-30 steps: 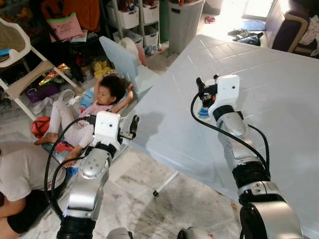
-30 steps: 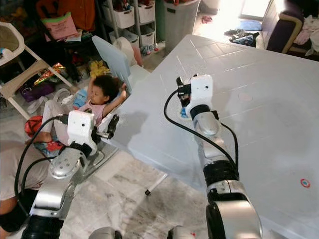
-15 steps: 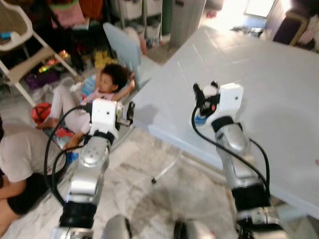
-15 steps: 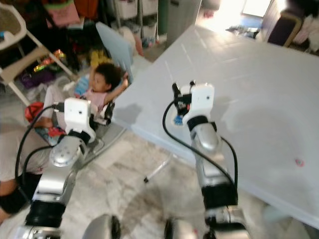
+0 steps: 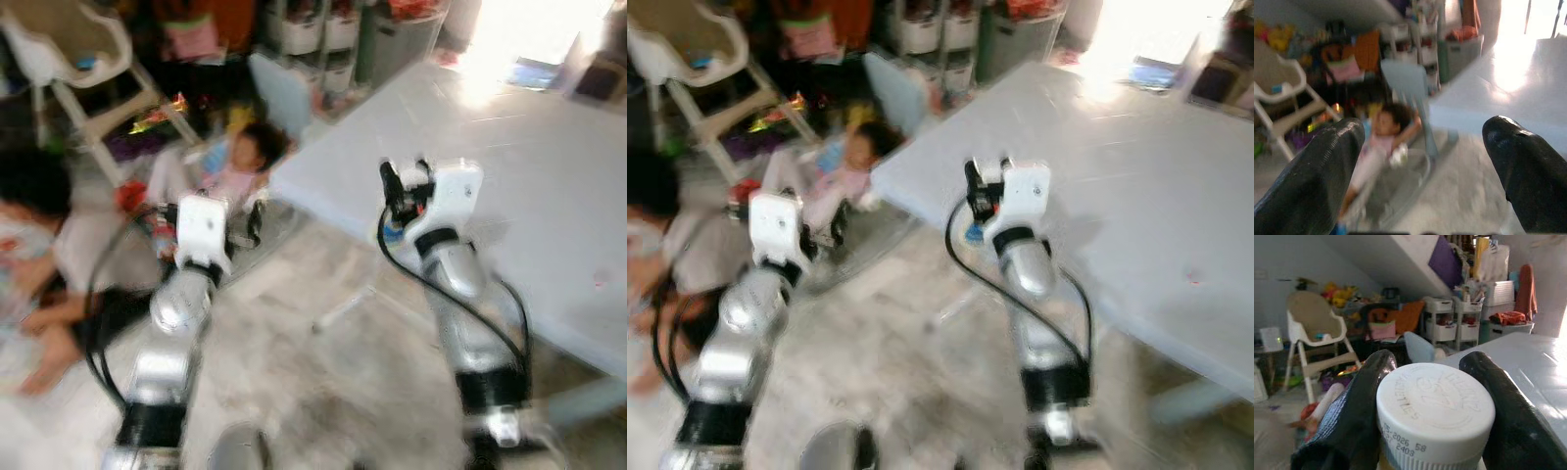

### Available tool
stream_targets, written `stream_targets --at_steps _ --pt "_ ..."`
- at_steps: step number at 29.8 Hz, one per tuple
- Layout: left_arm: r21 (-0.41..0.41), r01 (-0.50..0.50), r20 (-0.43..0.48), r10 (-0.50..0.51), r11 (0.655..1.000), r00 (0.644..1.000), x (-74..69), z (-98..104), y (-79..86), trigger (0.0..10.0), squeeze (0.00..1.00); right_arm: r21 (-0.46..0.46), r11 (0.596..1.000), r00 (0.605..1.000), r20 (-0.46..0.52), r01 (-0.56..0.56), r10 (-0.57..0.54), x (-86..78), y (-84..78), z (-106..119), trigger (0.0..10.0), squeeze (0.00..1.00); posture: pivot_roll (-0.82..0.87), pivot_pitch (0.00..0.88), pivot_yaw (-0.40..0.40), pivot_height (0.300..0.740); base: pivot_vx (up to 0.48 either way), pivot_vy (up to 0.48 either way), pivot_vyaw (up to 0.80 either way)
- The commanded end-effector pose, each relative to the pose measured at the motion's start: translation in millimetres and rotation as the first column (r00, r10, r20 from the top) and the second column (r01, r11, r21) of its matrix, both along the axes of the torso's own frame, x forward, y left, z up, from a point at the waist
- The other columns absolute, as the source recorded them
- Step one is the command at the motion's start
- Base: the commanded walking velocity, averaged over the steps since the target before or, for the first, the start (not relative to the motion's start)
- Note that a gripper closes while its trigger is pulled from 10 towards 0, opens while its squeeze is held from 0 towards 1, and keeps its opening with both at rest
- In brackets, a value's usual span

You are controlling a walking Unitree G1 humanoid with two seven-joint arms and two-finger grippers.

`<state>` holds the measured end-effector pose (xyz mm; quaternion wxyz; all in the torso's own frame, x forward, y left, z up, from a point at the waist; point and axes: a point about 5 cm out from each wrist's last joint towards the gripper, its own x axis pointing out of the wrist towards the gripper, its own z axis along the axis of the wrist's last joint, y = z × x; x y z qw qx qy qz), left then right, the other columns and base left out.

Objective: Restocking fridge

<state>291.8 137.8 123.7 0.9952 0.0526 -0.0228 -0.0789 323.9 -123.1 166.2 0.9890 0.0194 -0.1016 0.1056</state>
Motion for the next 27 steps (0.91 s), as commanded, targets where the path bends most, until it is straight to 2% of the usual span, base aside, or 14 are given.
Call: stream_targets --at_steps 1,8,11,17,27 --pt "0.012 0.008 0.027 -0.009 1.0 1.0 2.3 7 -1.8 10.0 0.0 0.002 1.0 0.999 0.037 -0.008 0.007 1.3 2.3 9 10.0 0.0 0.05 0.0 -0.015 0.74 0.0 0.0 0.0" --pt "0.014 0.016 0.024 -0.016 1.0 1.0 3.8 8 -3.2 10.0 0.0 -0.011 0.999 0.999 0.034 -0.03 0.031 2.3 10.0 7 10.0 0.0 0.05 0.0 -0.021 0.74 0.0 0.0 0.0" --pt "0.013 0.017 0.017 -0.017 1.0 1.0 2.8 5 -2.6 10.0 0.0 -0.02 0.998 0.998 0.031 -0.053 0.053 0.2 13.9 7 10.0 0.0 0.03 0.0 -0.024 0.74 0.0 0.0 0.47" --pt "0.003 0.028 0.012 -0.028 1.0 1.0 3.0 2 -8.9 10.0 0.0 -0.037 0.997 0.997 0.037 -0.062 0.064 -1.4 13.2 8 10.0 0.0 0.02 0.0 -0.025 0.74 0.0 0.0 0.8" --pt "0.0 0.03 0.022 -0.03 1.0 0.999 4.8 3 -10.3 10.0 0.0 -0.056 0.995 0.995 0.044 -0.085 0.088 -2.1 17.9 9 10.0 0.0 0.03 0.0 -0.029 0.74 0.0 0.0 0.8"
